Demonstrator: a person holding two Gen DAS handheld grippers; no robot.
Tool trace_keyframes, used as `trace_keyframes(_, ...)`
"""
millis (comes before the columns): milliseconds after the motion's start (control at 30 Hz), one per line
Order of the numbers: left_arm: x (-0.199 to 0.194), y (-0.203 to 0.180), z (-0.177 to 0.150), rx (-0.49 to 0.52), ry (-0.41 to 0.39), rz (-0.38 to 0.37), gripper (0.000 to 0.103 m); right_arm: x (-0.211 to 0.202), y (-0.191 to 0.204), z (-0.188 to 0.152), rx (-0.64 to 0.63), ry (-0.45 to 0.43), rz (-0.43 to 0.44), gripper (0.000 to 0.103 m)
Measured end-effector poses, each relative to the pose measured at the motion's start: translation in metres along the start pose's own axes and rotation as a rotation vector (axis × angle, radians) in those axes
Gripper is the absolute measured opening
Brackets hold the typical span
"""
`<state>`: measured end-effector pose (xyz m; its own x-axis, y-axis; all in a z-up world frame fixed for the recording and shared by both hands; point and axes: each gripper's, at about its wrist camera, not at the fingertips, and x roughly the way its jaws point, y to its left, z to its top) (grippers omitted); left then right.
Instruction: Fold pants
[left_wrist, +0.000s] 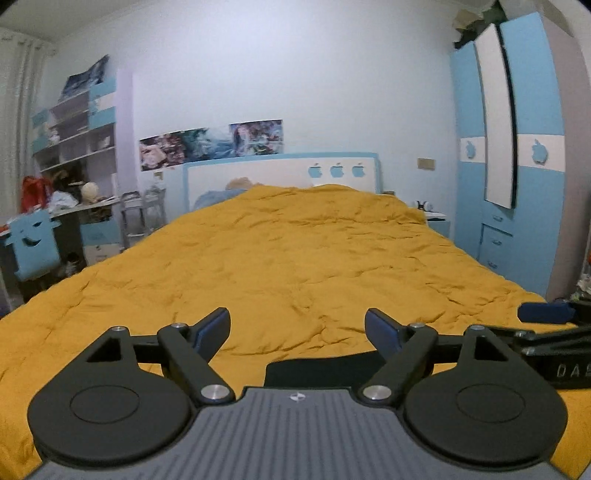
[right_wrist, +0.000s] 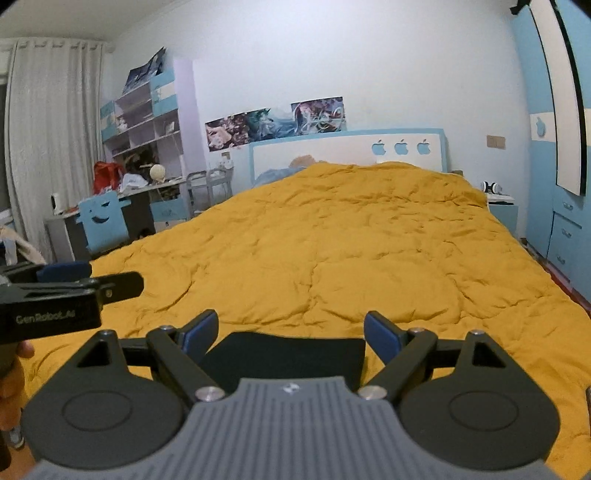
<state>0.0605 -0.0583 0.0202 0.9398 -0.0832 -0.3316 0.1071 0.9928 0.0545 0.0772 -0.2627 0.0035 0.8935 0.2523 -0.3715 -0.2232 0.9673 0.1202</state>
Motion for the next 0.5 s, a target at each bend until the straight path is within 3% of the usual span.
trace_keyframes(333,-0.015,0.0,-0.038,-0.034,0.131,0.052,0.097,-0.031,0.015,-0.046,-0.016,0.068,-0.018,0.082)
trace_keyframes(500,-0.027,-0.01,-0.054,0.024,0.216,0.075,0.097,-0.044,0.02,-0.064,-0.007,0.108,-0.036,0.082)
